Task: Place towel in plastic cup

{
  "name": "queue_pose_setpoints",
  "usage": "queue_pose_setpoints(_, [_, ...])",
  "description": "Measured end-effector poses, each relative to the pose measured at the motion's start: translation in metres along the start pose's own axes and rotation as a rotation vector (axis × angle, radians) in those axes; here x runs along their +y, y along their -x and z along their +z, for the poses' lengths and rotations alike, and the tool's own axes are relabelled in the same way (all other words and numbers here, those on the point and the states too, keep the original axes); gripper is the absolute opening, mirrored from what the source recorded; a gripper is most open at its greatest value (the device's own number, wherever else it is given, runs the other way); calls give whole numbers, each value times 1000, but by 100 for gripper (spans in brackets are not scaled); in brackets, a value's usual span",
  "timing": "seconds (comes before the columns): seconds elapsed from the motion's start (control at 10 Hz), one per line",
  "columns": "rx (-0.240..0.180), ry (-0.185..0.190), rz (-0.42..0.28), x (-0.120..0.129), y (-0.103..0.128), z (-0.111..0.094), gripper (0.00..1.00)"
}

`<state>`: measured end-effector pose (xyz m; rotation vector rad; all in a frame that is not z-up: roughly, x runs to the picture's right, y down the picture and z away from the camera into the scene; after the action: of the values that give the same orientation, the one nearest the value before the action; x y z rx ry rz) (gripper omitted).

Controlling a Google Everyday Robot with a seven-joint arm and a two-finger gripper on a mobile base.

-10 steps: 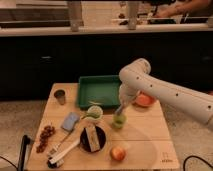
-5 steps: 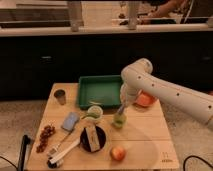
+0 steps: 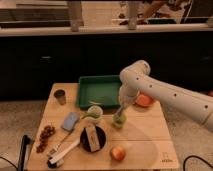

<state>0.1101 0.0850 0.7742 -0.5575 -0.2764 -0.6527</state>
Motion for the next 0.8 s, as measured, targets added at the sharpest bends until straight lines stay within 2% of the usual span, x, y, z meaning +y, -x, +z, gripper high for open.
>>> queue_pose_setpoints(0.2, [-15,5,0,1,2,7,78])
queue_pose_setpoints(0.8, [-63,21,9,6,11,29,80])
